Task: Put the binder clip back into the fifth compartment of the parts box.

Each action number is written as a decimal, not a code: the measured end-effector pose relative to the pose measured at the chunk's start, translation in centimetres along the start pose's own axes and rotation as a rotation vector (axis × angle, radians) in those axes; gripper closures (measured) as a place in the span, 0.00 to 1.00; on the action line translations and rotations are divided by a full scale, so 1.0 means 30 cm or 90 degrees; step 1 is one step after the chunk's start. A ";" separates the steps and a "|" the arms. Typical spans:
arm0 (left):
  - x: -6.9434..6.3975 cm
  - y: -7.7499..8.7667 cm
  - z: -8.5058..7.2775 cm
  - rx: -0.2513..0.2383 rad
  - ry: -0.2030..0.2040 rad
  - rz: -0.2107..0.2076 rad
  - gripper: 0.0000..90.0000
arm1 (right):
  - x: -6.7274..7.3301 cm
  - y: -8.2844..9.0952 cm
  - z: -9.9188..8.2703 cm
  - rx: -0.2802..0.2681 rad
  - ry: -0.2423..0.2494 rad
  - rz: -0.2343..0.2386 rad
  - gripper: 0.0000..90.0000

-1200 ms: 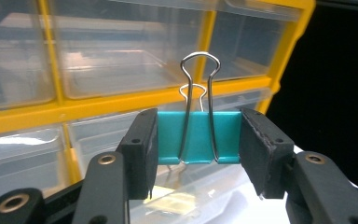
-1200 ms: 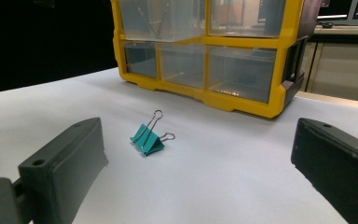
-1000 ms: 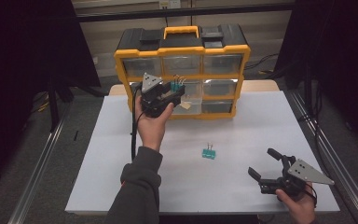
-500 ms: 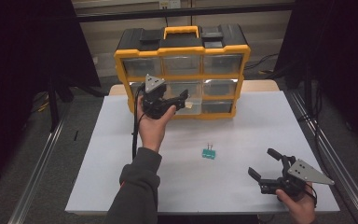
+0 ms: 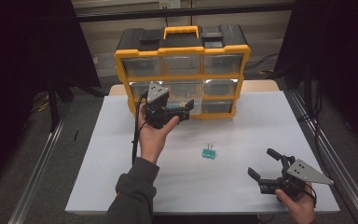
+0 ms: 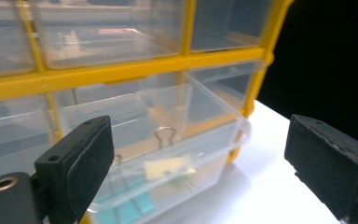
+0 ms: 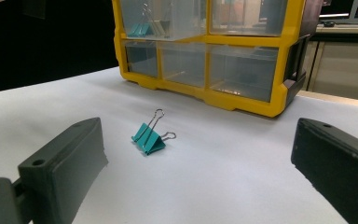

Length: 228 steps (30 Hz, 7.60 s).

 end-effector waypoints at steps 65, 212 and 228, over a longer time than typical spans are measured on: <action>-0.151 -0.134 -0.513 0.235 -0.032 -0.054 0.04 | 0.003 0.002 0.003 -0.001 0.004 0.001 0.03; 0.183 0.248 -0.175 -0.061 0.008 -0.029 0.05 | 0.005 -0.005 0.004 0.000 0.006 0.003 0.03; 0.343 0.475 -0.407 -0.064 0.018 -0.032 0.04 | -0.001 -0.004 0.003 0.003 0.005 0.000 0.03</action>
Point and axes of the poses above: each handheld gripper's, and its own axes: y roughly backward along the jaws, z roughly out of its top, x roughly to its left, the point moved 7 cm from there along -y, roughly forward along the jaws, and after that the axes turned 9 degrees about y, right-handed, at the moved point
